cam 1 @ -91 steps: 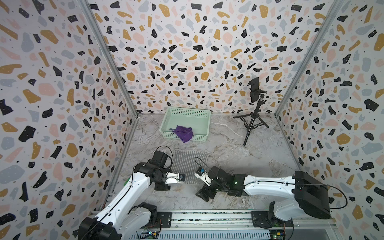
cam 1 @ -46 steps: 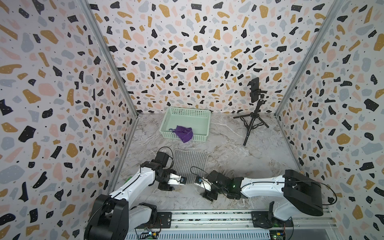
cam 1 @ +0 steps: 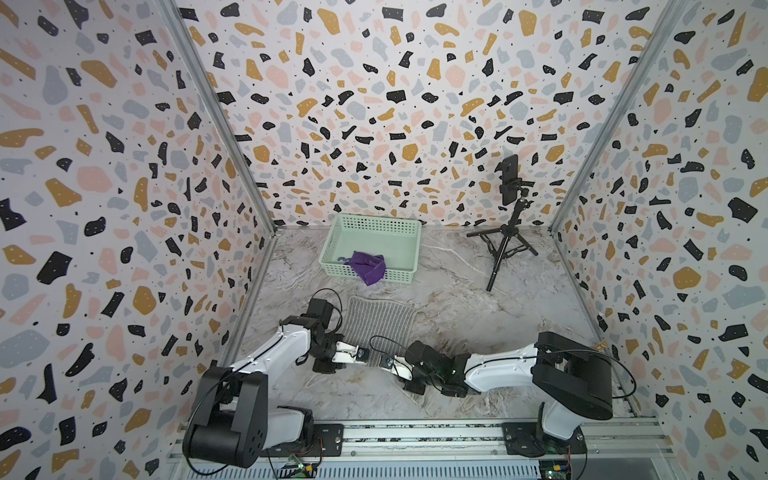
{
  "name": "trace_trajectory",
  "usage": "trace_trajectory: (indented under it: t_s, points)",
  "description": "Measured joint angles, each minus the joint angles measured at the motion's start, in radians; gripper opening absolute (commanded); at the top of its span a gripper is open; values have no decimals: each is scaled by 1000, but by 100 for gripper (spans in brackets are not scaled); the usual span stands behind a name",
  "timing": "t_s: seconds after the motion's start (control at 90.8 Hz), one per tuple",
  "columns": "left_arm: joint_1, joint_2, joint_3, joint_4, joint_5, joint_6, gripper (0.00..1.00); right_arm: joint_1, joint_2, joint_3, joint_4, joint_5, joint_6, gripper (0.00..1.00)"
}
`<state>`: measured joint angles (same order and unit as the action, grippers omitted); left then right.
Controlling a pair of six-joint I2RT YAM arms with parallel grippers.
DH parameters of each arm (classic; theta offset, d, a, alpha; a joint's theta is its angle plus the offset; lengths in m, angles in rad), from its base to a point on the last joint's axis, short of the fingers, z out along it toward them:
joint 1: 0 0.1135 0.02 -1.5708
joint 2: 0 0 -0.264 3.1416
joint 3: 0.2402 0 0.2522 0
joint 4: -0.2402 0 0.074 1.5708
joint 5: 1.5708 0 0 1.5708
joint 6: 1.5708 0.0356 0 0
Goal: Fold the square dishcloth
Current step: Fold the cleaning item at the center of the board.
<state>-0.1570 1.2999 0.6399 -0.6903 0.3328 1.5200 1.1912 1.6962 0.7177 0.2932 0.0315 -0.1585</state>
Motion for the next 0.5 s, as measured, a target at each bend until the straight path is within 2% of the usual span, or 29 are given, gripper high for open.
trace_trajectory:
  t_s: [0.033, 0.165, 0.319, 0.495]
  points:
    - [0, -3, 14, -10, 2, -11, 0, 0, -5, -4, 2, 8, 7, 0]
    - [0, -64, 51, -55, 27, -56, 0, -2, -69, -35, -10, 31, 41, 0]
    - [0, -171, 55, -129, 73, -93, 0, -2, -219, -72, -48, 29, 105, 0]
    - [0, -218, 103, -245, 111, -125, 0, -2, -349, -102, -129, 5, 191, 0]
